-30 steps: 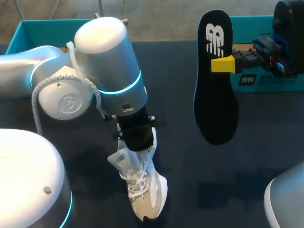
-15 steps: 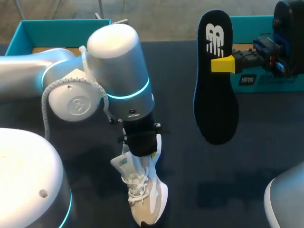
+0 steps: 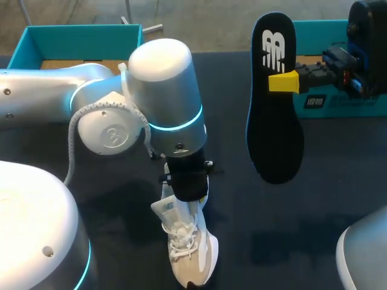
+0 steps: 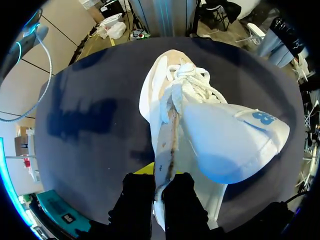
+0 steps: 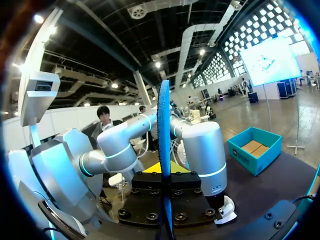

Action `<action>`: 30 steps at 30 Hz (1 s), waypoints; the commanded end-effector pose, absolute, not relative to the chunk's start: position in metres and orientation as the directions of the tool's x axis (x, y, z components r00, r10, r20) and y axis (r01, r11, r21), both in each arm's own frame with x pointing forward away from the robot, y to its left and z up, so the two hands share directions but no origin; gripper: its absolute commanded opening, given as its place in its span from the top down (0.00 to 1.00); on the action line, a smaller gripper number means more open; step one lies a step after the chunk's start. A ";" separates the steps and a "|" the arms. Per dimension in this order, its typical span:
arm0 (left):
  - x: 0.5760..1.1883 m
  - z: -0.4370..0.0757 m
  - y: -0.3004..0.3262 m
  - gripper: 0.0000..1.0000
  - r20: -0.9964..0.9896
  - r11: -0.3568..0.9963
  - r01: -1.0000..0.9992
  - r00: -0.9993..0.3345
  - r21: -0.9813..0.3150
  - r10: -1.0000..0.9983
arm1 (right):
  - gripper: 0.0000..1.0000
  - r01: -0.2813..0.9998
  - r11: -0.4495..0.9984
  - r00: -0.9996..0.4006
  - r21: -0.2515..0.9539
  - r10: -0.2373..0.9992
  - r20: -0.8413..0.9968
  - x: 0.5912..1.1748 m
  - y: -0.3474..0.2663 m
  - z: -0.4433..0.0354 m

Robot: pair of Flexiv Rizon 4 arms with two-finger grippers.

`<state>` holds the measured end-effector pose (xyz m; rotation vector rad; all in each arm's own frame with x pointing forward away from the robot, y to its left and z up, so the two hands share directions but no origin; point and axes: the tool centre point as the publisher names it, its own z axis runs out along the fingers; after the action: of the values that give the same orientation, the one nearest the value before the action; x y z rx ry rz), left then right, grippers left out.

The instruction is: Take the shoe out of the shoebox, open the shoe tongue, remove and reinsert the insole, then place the shoe into the shoebox

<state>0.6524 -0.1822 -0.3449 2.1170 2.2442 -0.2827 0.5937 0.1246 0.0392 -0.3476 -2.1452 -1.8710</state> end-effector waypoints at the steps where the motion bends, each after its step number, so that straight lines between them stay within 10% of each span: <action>1: 0.658 -0.357 -0.194 1.00 -0.178 0.054 0.994 -0.070 -0.094 0.982 | 1.00 0.356 0.140 -0.933 0.924 -0.001 0.359 0.597 0.127 0.039; 30: 0.676 -0.368 -0.223 1.00 -0.222 0.009 0.997 -0.025 -0.073 0.975 | 1.00 0.356 0.140 -0.933 0.924 -0.001 0.359 0.597 0.127 0.039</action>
<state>0.6746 -0.2206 -0.3642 2.1163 2.1530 -0.3125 0.5937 0.1246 0.0392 -0.3476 -2.1452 -1.8709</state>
